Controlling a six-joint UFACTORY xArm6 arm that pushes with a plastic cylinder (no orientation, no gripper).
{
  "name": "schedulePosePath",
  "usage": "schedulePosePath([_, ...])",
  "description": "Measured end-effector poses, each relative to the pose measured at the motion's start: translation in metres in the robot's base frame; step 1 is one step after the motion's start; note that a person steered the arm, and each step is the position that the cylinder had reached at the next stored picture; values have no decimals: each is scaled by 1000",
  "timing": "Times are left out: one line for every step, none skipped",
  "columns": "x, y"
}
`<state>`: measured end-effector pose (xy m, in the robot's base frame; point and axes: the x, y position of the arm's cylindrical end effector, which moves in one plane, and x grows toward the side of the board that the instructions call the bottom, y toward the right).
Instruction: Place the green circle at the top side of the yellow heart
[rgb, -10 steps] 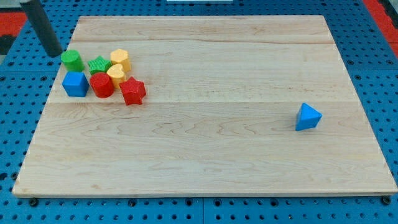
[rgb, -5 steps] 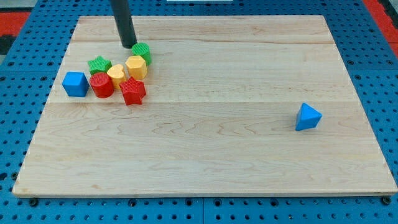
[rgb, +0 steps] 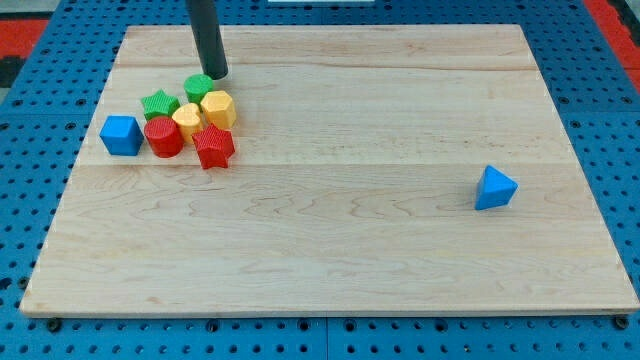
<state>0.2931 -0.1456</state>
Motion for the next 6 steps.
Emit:
schedulePosePath([13,-5])
schedulePosePath([29,-4])
schedulePosePath([-6,-21])
schedulePosePath([-15,-76])
schedulePosePath([0,-96])
schedulePosePath([9,-92])
